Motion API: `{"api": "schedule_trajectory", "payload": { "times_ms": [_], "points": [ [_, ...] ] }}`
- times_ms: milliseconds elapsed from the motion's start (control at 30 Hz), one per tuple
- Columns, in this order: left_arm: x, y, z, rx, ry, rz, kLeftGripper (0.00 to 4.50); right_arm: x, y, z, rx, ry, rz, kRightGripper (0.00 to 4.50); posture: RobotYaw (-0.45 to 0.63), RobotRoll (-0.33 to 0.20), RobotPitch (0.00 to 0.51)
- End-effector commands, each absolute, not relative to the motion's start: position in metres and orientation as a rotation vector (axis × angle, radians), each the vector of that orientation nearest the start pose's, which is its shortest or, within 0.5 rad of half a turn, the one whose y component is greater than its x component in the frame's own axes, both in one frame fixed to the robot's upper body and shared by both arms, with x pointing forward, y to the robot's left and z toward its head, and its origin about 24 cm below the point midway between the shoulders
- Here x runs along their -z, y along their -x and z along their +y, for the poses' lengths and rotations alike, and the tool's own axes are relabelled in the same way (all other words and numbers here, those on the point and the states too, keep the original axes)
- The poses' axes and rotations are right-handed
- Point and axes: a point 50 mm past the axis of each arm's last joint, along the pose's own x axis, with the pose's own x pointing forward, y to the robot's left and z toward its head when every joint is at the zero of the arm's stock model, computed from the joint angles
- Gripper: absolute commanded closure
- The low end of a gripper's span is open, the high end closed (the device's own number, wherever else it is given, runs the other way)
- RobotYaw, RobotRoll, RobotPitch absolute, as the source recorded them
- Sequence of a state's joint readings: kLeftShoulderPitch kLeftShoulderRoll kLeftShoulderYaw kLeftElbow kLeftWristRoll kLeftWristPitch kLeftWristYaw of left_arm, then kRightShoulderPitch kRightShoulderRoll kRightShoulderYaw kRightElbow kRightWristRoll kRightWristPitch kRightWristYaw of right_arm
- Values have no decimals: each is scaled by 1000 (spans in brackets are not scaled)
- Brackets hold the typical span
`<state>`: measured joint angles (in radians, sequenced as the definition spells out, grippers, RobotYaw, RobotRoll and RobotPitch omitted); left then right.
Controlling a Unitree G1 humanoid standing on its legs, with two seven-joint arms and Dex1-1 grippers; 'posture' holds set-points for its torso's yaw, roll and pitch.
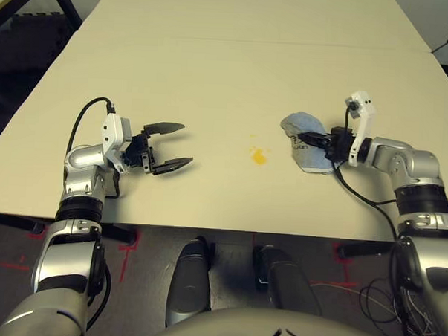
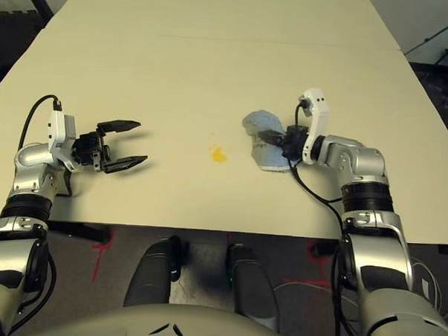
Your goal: Wipe the water off the table with a rag.
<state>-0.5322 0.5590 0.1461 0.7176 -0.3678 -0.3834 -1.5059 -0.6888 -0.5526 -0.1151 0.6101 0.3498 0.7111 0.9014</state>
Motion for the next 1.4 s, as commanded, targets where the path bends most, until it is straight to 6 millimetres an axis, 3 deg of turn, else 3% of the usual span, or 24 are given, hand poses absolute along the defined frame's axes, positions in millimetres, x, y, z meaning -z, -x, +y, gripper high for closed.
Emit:
{"api": "schedule_trajectory", "payload": {
  "times_ms": [33,233,400,567,733,1100,1400],
  "points": [
    [-110,-301,250,1197,-316,-148,0,-104,-337,-277,-481,-215,527,4253,112,0,187],
    [-110,-301,249,1201,-316,-149,0,-121,-339,-306,-371,-188,466,4255,105,0,189],
    [-110,-302,249,1202,-319,-148,0,-135,-346,-303,-396,-235,370,4260,105,0,188],
    [-110,-301,250,1203,-322,-146,0,-149,-355,-276,-510,-307,270,4260,108,0,187],
    [-110,-300,251,1207,-329,-144,0,-149,-364,-238,-614,-340,246,4261,114,0,188],
    [-110,-296,254,1207,-342,-142,0,-101,-359,-184,-722,-287,473,4261,140,0,191],
    [-109,-294,253,1209,-344,-138,0,-86,-342,-135,-888,-311,561,4261,142,0,195]
  ]
}}
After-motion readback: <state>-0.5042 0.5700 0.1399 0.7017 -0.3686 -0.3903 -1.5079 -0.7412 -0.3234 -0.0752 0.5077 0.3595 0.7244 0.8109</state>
